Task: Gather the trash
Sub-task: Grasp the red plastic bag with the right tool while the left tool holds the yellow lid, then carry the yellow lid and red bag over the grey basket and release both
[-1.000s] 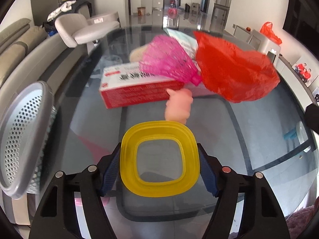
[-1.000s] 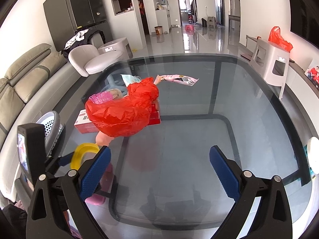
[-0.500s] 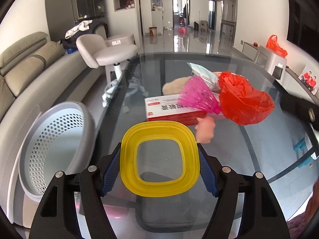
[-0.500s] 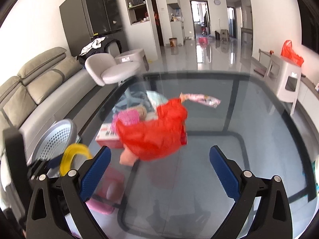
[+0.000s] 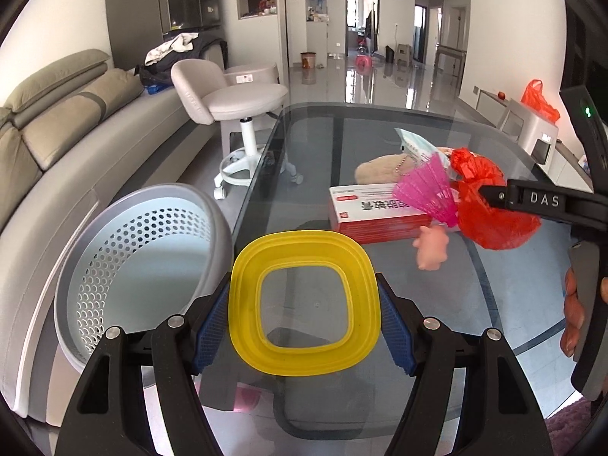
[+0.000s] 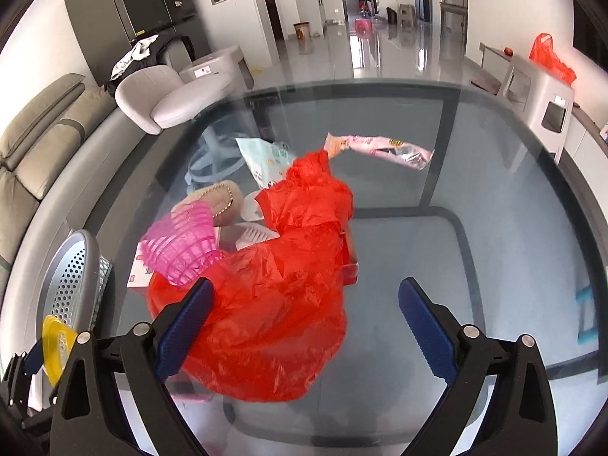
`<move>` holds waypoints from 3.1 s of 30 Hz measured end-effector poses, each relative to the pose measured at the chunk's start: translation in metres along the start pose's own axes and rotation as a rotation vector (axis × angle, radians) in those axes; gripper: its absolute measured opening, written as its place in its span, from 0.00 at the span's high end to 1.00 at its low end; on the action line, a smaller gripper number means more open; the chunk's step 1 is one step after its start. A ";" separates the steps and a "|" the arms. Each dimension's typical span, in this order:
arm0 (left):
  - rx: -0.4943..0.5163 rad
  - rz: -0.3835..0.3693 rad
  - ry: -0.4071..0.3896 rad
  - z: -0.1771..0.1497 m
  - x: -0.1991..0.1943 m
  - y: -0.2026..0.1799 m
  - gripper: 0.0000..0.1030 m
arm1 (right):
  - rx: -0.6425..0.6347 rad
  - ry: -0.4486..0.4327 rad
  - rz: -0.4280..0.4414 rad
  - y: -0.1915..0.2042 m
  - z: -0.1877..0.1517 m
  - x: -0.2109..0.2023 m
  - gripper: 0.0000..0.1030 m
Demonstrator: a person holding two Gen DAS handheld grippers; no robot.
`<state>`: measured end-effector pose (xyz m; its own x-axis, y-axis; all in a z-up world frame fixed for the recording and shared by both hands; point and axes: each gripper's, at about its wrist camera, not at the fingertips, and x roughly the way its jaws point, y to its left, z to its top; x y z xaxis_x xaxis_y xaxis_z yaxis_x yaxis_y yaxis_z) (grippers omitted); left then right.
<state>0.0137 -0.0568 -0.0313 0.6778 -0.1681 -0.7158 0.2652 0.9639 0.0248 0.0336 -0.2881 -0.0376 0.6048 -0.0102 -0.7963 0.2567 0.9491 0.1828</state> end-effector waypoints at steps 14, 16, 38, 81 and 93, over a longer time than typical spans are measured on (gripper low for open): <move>-0.010 0.000 -0.021 0.001 -0.007 0.005 0.33 | 0.003 -0.035 0.037 -0.003 -0.010 -0.020 0.86; -0.011 0.001 -0.028 0.000 -0.010 0.006 0.33 | -0.006 -0.070 0.039 -0.002 -0.010 -0.032 0.87; -0.091 0.199 -0.111 0.015 -0.049 0.098 0.33 | -0.206 -0.132 0.306 0.130 -0.015 -0.065 0.87; -0.305 0.260 0.062 -0.015 -0.010 0.228 0.20 | -0.330 0.058 0.483 0.280 -0.036 0.023 0.49; -0.307 0.266 0.051 -0.015 -0.011 0.227 0.20 | -0.337 0.053 0.470 0.277 -0.039 0.022 0.49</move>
<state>0.0563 0.1667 -0.0282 0.6583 0.0980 -0.7463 -0.1369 0.9905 0.0093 0.0888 -0.0132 -0.0266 0.5552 0.4441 -0.7033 -0.2902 0.8958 0.3366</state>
